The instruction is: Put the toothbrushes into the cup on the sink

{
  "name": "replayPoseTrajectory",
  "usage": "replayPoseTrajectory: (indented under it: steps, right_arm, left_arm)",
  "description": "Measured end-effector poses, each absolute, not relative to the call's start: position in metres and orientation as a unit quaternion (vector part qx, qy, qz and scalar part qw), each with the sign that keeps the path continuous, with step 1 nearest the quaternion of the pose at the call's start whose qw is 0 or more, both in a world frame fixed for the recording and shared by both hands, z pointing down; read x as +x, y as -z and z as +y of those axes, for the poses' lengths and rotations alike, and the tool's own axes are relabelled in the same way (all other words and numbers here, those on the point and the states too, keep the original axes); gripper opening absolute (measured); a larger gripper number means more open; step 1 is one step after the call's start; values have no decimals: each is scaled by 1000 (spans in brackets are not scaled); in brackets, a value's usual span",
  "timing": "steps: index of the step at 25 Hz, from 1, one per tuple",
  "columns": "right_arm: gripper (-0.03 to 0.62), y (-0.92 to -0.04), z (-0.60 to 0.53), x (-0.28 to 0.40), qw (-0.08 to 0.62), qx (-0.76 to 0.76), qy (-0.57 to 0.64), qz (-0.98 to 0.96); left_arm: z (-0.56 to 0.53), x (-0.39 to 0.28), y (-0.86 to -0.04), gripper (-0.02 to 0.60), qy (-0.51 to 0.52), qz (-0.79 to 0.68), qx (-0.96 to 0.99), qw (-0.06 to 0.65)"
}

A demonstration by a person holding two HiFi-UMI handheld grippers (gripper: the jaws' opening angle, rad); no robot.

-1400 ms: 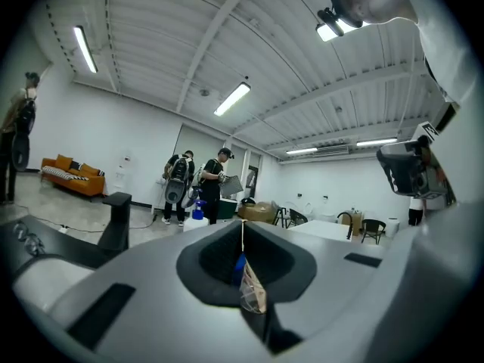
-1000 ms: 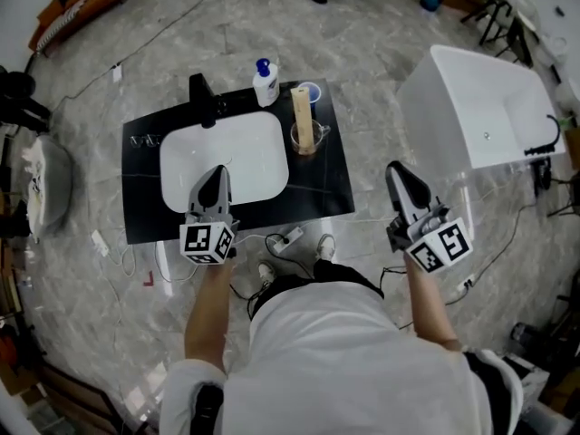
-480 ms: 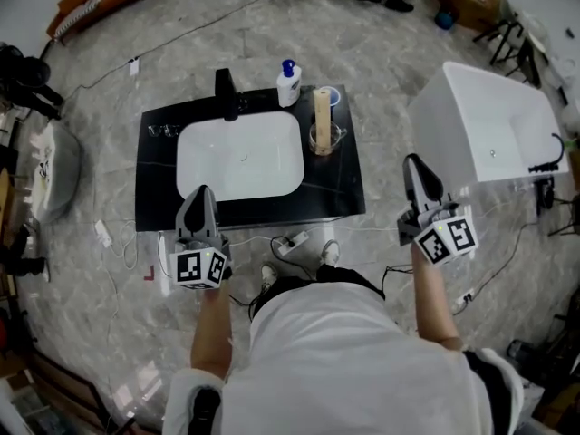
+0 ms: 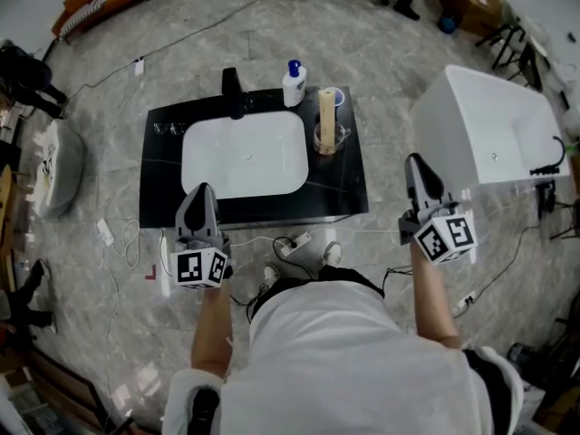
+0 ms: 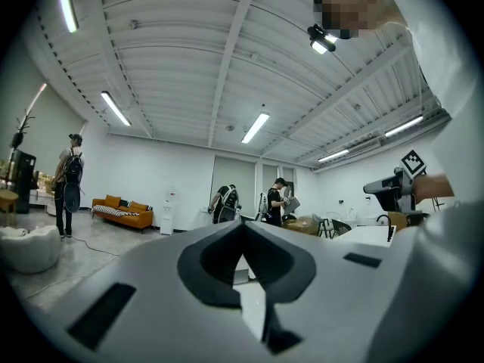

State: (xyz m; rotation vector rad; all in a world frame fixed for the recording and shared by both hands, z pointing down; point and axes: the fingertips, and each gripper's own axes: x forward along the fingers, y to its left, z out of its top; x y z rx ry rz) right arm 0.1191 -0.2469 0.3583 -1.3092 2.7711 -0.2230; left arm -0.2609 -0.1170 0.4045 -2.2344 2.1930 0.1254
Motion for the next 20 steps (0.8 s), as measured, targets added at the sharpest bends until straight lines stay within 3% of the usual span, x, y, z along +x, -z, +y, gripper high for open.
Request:
replayPoseTrajectory:
  steps: [20]
  right_arm:
    - [48, -369, -245, 90, 17, -409, 63, 910]
  left_arm:
    - [-94, -292, -403, 3, -56, 719, -692, -5]
